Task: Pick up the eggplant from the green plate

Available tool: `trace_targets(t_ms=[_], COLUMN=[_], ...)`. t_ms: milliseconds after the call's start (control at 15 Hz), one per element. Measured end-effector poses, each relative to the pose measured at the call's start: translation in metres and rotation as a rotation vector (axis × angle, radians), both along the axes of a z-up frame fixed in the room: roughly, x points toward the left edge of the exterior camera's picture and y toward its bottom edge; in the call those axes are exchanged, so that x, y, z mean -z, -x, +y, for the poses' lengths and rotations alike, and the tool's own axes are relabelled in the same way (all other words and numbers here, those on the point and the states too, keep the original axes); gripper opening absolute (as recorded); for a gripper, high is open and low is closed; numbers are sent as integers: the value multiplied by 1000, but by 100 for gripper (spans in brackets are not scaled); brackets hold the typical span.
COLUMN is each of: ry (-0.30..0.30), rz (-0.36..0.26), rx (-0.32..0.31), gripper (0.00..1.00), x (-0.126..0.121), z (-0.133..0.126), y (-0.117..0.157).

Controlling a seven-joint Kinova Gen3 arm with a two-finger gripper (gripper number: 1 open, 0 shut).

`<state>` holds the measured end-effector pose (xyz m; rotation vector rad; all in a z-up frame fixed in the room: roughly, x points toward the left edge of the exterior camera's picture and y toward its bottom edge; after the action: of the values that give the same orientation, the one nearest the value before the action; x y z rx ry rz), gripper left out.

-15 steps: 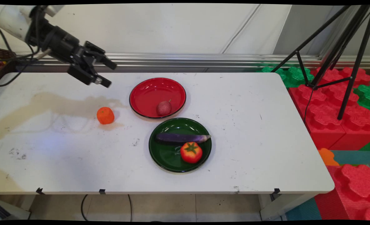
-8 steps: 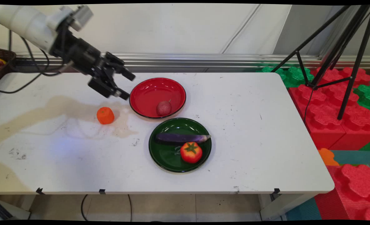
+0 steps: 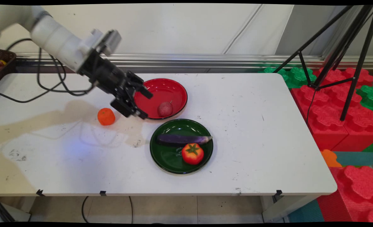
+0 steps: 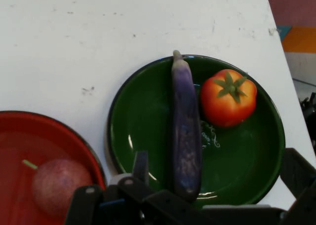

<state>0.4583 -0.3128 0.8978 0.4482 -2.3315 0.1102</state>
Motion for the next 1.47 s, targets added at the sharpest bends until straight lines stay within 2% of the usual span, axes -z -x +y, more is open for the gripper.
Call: trace_targets(t_ms=[333, 1000, 1467], ry=[-21, -52, -63], rz=[-43, -143, -193], rx=[24, 81, 83], gripper=[100, 100, 100], x=[30, 83, 107], z=[-7, -18, -26], y=[25, 59, 71])
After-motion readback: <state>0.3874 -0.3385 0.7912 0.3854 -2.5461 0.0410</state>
